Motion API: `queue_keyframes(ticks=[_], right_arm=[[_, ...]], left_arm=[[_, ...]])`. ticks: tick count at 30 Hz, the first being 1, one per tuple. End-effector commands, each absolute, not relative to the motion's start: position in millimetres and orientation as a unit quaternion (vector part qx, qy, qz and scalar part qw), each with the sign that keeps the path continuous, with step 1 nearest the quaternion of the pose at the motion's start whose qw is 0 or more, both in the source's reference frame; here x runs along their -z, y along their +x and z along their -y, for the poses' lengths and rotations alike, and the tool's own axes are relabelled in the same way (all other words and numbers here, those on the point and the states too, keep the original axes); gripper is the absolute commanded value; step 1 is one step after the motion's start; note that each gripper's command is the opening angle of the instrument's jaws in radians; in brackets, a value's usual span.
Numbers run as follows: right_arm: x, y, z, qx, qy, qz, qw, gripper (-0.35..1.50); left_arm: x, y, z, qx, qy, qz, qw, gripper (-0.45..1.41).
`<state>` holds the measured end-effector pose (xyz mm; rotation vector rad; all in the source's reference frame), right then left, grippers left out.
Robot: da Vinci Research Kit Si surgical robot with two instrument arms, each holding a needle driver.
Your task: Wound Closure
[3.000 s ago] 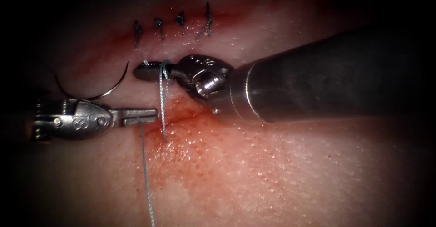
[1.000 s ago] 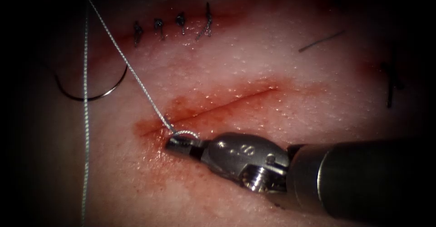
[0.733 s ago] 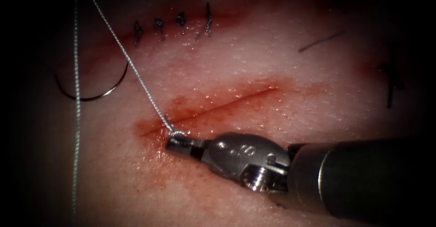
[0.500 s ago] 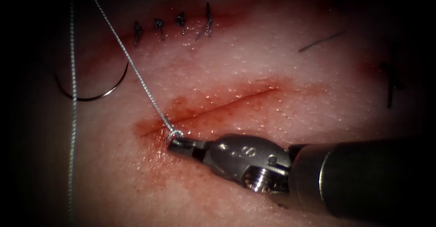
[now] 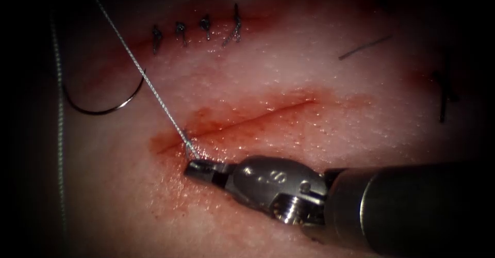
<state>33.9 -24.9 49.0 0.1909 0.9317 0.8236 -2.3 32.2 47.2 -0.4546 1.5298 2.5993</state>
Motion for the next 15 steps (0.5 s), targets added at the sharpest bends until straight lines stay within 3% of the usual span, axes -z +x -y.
queue_keyframes(ticks=[1, 15], right_arm=[[-49.7, 34.6, 26.2, -0.382, 0.092, -0.432, 0.811, -0.35], [-53.5, 31.2, 29.7, -0.345, 0.094, -0.395, 0.846, -0.35]], left_arm=[[-47.8, -2.6, -32.3, -0.851, -0.149, -0.502, 0.046, -0.45], [-47.6, -2.6, -32.7, -0.851, -0.132, -0.507, 0.028, -0.45]])
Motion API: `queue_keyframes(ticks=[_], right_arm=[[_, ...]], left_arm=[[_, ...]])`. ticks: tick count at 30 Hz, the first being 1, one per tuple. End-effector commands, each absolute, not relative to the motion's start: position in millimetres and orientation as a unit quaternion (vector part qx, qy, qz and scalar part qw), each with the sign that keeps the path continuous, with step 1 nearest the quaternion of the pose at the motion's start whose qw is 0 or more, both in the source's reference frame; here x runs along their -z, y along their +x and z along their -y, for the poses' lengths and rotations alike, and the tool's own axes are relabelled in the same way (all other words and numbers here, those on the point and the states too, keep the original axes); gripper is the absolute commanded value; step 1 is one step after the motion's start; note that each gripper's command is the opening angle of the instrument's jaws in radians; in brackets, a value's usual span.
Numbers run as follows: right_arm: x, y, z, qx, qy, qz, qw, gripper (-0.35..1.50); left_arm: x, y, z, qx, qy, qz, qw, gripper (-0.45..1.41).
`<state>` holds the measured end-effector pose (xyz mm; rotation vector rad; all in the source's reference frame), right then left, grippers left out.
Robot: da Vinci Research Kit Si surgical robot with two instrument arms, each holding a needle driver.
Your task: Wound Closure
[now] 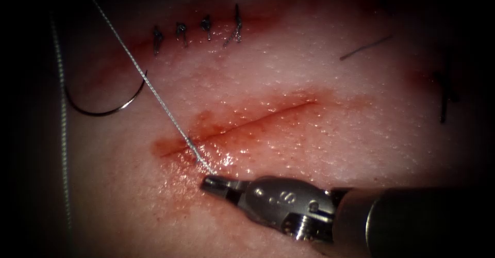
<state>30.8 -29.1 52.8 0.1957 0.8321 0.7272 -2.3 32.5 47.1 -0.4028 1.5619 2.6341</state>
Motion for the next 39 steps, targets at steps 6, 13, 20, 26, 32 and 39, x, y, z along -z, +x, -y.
queue_keyframes(ticks=[6, 13, 20, 26, 32, 39], right_arm=[[-52.5, 31.8, 29.2, -0.350, 0.097, -0.395, 0.844, -0.35], [-52.4, 31.9, 28.9, -0.350, 0.096, -0.404, 0.840, -0.35], [-52.1, 31.8, 27.2, -0.352, 0.105, -0.440, 0.819, -0.35], [-52.0, 31.8, 26.2, -0.358, 0.108, -0.447, 0.813, 0.88], [-52.2, 31.8, 25.7, -0.359, 0.123, -0.455, 0.805, 1.25], [-52.0, 31.7, 25.2, -0.358, 0.151, -0.468, 0.794, 1.36]], left_arm=[[-47.6, -1.2, -33.0, -0.851, -0.134, -0.508, 0.029, -0.45], [-47.8, -2.4, -32.3, -0.848, -0.139, -0.511, 0.025, -0.45], [-47.6, -8.1, -30.2, -0.851, -0.198, -0.486, 0.012, -0.45], [-46.1, -13.2, -27.7, -0.861, -0.247, -0.445, -0.001, -0.45], [-44.7, -14.7, -25.7, -0.865, -0.313, -0.393, 0.001, -0.45], [-42.3, -14.8, -23.0, -0.818, -0.513, -0.259, -0.014, -0.45]])
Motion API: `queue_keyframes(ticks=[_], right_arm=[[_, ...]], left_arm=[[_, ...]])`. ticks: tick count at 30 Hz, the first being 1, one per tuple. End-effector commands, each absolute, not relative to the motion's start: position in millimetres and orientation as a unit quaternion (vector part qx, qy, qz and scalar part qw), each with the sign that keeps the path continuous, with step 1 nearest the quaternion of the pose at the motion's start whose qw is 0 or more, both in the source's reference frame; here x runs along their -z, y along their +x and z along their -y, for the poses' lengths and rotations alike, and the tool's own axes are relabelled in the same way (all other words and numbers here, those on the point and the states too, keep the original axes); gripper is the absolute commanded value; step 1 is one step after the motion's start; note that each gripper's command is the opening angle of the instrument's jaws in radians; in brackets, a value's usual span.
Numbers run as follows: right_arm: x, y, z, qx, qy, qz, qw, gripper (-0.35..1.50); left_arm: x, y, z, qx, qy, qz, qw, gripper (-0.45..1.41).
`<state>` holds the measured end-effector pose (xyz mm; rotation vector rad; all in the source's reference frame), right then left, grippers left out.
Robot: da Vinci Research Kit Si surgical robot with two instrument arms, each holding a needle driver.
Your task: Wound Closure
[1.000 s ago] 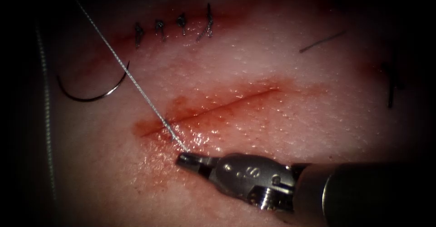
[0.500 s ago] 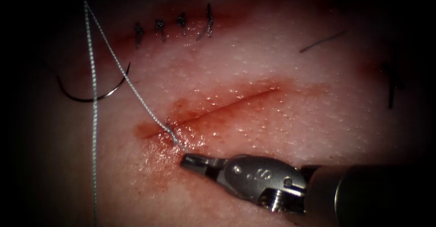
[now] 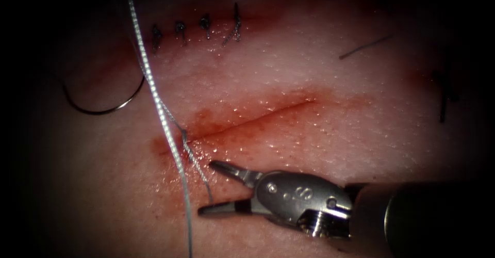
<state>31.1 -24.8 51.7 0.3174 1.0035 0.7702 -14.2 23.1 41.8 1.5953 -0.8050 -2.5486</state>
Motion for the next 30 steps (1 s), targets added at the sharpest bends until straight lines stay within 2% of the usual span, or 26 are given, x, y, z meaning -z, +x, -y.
queue_keyframes(ticks=[1, 2, 4, 5, 6, 7, 11, 13, 20, 30], right_arm=[[-51.9, 31.6, 25.0, -0.358, 0.152, -0.469, 0.793, 1.33], [-51.6, 31.5, 24.6, -0.361, 0.155, -0.472, 0.789, 1.28], [-51.0, 31.1, 23.6, -0.323, 0.150, -0.486, 0.799, 0.96], [-50.8, 30.9, 23.1, -0.305, 0.154, -0.492, 0.801, 0.56], [-50.4, 30.6, 22.4, -0.291, 0.167, -0.495, 0.801, 0.07], [-49.9, 30.1, 20.5, -0.266, 0.176, -0.500, 0.805, 0.02], [-49.9, 30.1, 18.9, -0.240, 0.203, -0.510, 0.801, 0.07], [-50.1, 30.0, 18.3, -0.225, 0.213, -0.526, 0.792, -0.35], [-50.6, 32.4, 17.9, -0.229, 0.244, -0.545, 0.769, -0.35], [-54.2, 38.9, 18.2, -0.270, 0.271, -0.584, 0.716, -0.35]], left_arm=[[-42.0, -14.9, -22.4, 0.811, 0.536, 0.235, 0.004, -0.45], [-41.8, -15.0, -21.9, 0.802, 0.558, 0.214, 0.002, -0.45], [-41.2, -15.4, -20.6, 0.783, 0.600, 0.163, -0.009, -0.45], [-41.0, -15.5, -20.0, 0.775, 0.617, 0.140, -0.013, -0.45], [-40.8, -15.8, -19.2, 0.764, 0.635, 0.113, -0.014, -0.45], [-40.3, -16.2, -17.7, 0.742, 0.667, 0.060, -0.015, -0.45], [-39.9, -16.8, -16.2, 0.713, 0.701, 0.023, -0.021, -0.45], [-39.8, -17.3, -15.2, 0.697, 0.717, 0.006, -0.035, -0.45], [-40.2, -18.7, -11.1, 0.681, 0.728, -0.033, -0.070, -0.45], [-41.0, -20.0, -6.9, 0.670, 0.733, -0.062, -0.096, -0.45]])
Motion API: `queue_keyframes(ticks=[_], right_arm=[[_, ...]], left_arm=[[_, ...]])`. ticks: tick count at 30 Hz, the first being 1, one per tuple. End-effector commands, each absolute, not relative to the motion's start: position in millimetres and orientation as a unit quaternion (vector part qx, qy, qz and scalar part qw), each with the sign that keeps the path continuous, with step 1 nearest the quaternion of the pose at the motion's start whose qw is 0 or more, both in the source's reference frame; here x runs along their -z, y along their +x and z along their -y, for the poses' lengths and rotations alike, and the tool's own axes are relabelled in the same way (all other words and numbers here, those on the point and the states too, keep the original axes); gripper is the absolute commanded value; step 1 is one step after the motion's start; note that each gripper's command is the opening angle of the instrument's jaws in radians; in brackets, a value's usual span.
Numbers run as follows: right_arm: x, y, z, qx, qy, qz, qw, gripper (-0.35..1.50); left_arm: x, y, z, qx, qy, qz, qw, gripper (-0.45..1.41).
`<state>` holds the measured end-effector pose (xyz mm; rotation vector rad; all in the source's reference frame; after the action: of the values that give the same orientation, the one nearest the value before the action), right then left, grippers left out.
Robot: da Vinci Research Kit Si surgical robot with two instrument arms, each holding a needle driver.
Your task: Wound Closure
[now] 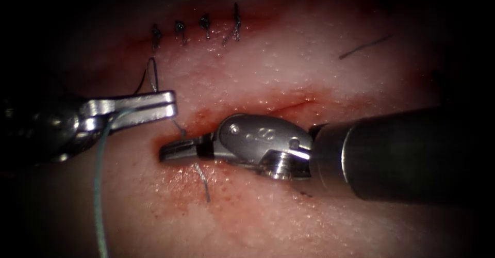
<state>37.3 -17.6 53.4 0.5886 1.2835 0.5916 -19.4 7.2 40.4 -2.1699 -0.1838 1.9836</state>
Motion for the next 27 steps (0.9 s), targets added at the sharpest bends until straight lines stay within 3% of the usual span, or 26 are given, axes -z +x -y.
queue_keyframes(ticks=[1, 7, 27], right_arm=[[-54.7, 39.6, 18.2, -0.274, 0.279, -0.591, 0.706, -0.35], [-56.2, 41.0, 17.3, -0.287, 0.275, -0.612, 0.684, -0.35], [-53.8, 39.4, 12.0, -0.310, 0.336, -0.702, 0.546, -0.35]], left_arm=[[-41.2, -20.2, -6.4, -0.669, -0.734, 0.066, 0.102, -0.45], [-42.6, -21.0, -4.5, -0.663, -0.736, 0.086, 0.106, -0.45], [-48.2, -18.5, -1.5, -0.703, -0.674, 0.181, 0.137, -0.45]])
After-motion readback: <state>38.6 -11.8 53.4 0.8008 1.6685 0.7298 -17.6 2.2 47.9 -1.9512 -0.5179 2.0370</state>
